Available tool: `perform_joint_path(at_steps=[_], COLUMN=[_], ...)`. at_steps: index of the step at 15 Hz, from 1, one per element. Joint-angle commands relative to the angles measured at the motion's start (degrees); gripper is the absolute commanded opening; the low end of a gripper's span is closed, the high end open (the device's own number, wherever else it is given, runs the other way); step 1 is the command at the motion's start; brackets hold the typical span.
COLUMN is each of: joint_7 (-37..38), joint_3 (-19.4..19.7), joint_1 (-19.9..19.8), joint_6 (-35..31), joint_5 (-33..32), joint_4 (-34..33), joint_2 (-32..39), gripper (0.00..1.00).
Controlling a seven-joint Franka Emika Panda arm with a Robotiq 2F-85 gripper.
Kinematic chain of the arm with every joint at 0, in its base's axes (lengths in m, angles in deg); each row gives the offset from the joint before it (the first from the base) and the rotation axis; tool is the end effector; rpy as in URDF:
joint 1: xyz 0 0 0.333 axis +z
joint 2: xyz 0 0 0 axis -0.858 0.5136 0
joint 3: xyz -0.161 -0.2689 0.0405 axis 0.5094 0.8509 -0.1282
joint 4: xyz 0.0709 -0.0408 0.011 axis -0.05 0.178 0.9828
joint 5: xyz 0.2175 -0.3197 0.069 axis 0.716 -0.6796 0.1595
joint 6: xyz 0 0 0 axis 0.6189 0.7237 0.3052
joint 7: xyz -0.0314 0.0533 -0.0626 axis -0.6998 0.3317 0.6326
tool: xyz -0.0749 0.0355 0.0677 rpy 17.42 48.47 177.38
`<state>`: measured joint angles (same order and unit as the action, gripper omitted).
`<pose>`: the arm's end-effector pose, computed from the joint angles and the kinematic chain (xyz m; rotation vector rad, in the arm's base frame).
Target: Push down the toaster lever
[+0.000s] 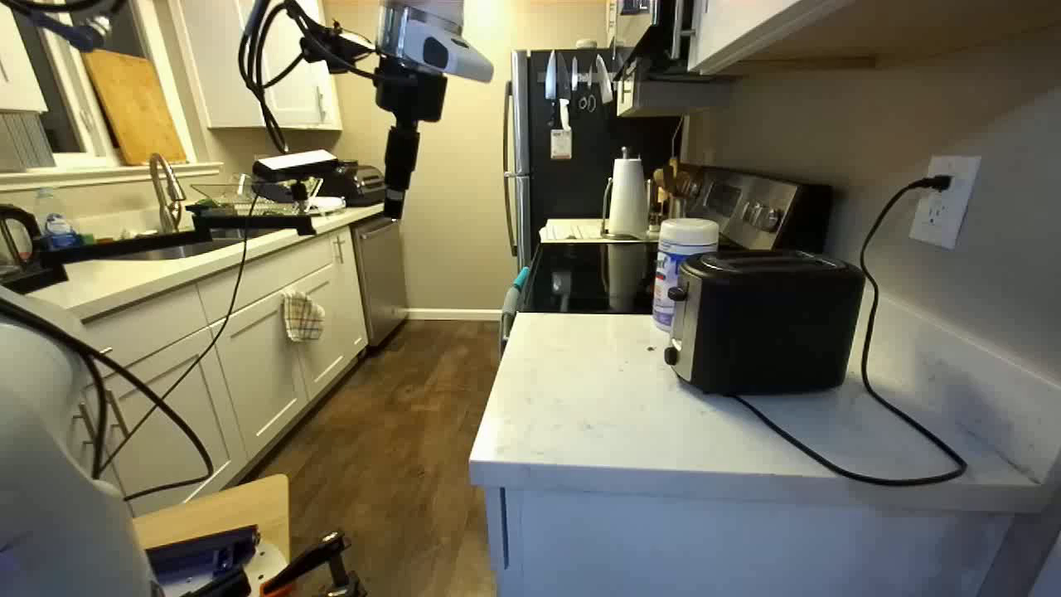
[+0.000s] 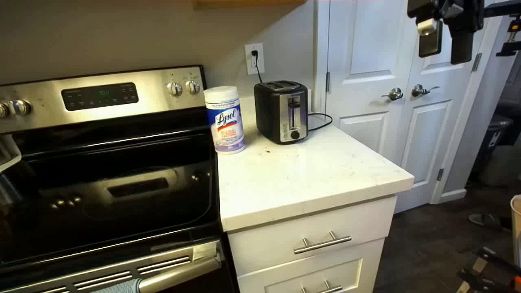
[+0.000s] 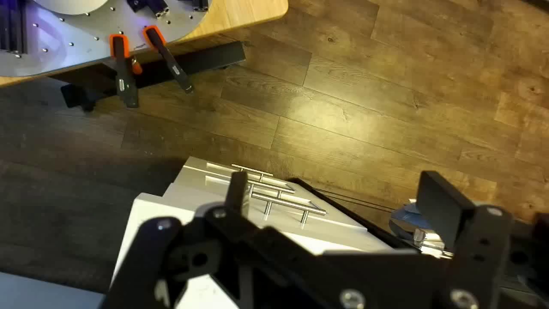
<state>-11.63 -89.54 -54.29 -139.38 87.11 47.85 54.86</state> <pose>0.3718 0.1278 0.5734 -2.8563 0.4096 0.3452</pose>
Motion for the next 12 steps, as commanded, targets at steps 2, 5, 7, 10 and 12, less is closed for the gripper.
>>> perform_joint_path(at_steps=[2,5,7,10,12], joint_7=[-0.35,-0.35,-0.35,-0.42,-0.90], joint_3=[-0.86,-0.86,-0.86,-1.47,-1.91], joint_1=[-1.15,-1.15,-1.15,-1.50,-1.53], joint_6=[0.32,0.32,0.32,-3.63,-8.24], joint_5=[0.33,0.33,0.33,0.39,0.45], joint_4=[-0.19,-0.19,-0.19,0.65,1.82], joint_2=[0.00,0.00,0.00,0.74,2.29], gripper=[1.00,1.00,1.00,1.00,1.00])
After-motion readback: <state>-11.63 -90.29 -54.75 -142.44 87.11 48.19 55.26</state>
